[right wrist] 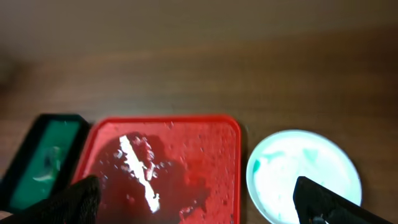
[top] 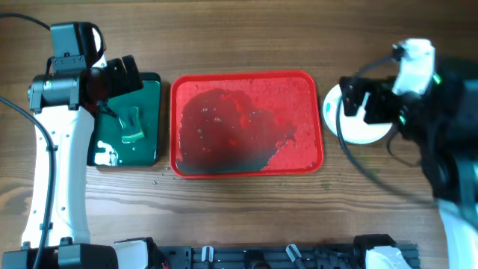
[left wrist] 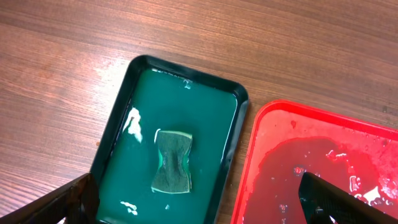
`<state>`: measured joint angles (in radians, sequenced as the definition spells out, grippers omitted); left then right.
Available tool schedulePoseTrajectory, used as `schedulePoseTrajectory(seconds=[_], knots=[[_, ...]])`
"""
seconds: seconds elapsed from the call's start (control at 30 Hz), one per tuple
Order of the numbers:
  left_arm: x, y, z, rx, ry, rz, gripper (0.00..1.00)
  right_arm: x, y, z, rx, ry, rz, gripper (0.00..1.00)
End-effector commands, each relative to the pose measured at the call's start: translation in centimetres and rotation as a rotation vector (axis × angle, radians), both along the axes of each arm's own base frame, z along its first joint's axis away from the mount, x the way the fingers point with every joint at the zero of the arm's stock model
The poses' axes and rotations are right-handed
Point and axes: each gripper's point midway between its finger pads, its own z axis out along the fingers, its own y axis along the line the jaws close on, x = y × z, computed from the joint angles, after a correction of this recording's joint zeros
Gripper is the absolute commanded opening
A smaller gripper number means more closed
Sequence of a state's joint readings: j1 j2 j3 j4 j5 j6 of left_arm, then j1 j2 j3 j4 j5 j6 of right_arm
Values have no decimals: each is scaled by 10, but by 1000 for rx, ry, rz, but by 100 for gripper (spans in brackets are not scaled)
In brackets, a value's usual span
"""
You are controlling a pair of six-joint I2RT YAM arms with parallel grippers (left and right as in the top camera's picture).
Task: Clean dirty plates on tray and stack at the side
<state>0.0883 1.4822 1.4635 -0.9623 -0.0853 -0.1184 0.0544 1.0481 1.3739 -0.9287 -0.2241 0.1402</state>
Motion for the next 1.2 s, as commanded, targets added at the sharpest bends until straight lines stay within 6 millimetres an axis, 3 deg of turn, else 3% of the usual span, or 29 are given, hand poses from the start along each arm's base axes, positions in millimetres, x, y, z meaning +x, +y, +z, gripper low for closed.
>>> schedulePoseTrajectory(seconds=[0.0, 0.1, 0.33, 0.53, 0.6, 0.8, 0.93, 1.17], knots=[[1, 1, -1, -4, 1, 21, 100, -23, 2, 29, 11, -95, 21, 100], [1, 1, -1, -4, 1, 21, 100, -30, 2, 35, 11, -121, 21, 100], [1, 1, -1, -4, 1, 21, 100, -18, -2, 21, -13, -71, -2, 100], [1, 1, -1, -4, 1, 21, 100, -10, -2, 42, -103, -295, 43, 100], [1, 1, -1, -4, 1, 21, 100, -17, -3, 27, -139, -376, 55, 100], [1, 1, -1, -4, 1, 21, 100, -39, -8, -48, -192, -638, 40, 100], [1, 1, -1, -4, 1, 21, 100, -53, -7, -98, -204, -692, 47, 100], [1, 1, -1, -4, 1, 21, 100, -60, 0, -144, -187, -758, 83, 100]])
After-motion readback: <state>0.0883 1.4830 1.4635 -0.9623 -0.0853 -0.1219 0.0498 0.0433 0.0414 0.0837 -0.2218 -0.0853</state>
